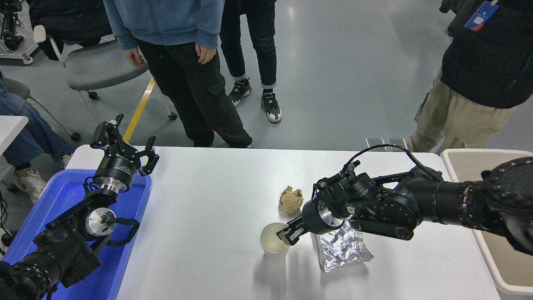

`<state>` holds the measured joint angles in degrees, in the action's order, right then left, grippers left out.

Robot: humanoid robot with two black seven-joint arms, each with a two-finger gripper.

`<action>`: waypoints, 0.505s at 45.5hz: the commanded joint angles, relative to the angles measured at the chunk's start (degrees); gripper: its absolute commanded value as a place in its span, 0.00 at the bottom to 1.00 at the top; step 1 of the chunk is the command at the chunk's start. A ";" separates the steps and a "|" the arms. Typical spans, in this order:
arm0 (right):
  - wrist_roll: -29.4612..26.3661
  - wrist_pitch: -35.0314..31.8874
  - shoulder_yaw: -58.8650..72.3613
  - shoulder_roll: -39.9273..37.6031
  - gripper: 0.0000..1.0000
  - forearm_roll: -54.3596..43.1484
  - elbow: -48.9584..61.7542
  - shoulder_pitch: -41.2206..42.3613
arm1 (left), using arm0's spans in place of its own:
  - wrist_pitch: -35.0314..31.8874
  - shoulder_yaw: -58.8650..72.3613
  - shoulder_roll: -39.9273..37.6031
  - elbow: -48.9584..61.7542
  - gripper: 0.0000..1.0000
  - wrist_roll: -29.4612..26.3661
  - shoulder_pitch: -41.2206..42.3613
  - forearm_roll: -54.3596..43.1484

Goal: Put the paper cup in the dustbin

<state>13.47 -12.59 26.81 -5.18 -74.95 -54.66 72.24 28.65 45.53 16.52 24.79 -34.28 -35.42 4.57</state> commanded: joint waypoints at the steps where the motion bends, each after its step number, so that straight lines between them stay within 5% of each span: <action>1: 0.41 -0.42 0.35 0.08 0.00 0.16 -0.09 0.54 | 0.00 -0.01 0.00 0.00 1.00 0.00 0.00 0.00; 23: 2.26 -3.94 4.47 -2.11 0.00 7.89 -6.07 17.40 | 0.00 -0.01 0.00 0.00 1.00 0.00 0.00 0.00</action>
<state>15.38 -14.88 28.14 -6.24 -71.89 -58.04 80.73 28.65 45.53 16.52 24.74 -34.28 -35.42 4.57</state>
